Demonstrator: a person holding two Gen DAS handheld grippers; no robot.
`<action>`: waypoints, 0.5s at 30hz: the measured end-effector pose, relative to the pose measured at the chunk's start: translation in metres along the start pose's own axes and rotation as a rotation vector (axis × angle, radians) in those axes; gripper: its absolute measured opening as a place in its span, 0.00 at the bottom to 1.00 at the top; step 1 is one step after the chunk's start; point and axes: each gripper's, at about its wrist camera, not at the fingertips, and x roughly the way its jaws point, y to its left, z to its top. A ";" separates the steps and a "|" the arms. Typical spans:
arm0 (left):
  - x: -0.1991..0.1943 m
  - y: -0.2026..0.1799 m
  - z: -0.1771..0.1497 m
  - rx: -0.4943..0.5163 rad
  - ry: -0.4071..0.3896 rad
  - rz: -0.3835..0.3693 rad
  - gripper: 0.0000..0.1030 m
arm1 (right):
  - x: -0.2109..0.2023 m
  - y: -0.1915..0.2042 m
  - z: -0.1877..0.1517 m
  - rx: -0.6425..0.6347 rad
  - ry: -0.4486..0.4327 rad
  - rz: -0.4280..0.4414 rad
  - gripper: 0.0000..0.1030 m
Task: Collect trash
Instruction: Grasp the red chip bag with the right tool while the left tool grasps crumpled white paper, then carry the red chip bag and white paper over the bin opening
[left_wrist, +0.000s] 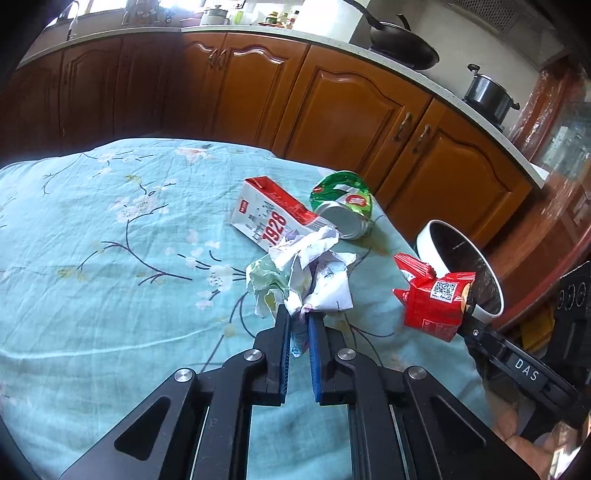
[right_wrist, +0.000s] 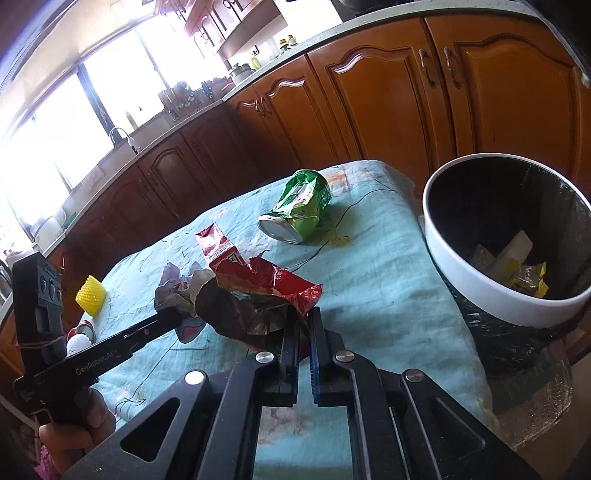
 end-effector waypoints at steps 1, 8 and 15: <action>-0.002 -0.003 -0.001 0.006 0.000 -0.008 0.07 | -0.004 -0.002 -0.001 0.006 -0.005 -0.002 0.04; -0.009 -0.037 -0.009 0.084 0.004 -0.060 0.07 | -0.031 -0.024 -0.005 0.050 -0.040 -0.018 0.04; -0.008 -0.067 -0.012 0.142 0.016 -0.101 0.07 | -0.054 -0.046 -0.007 0.082 -0.071 -0.043 0.04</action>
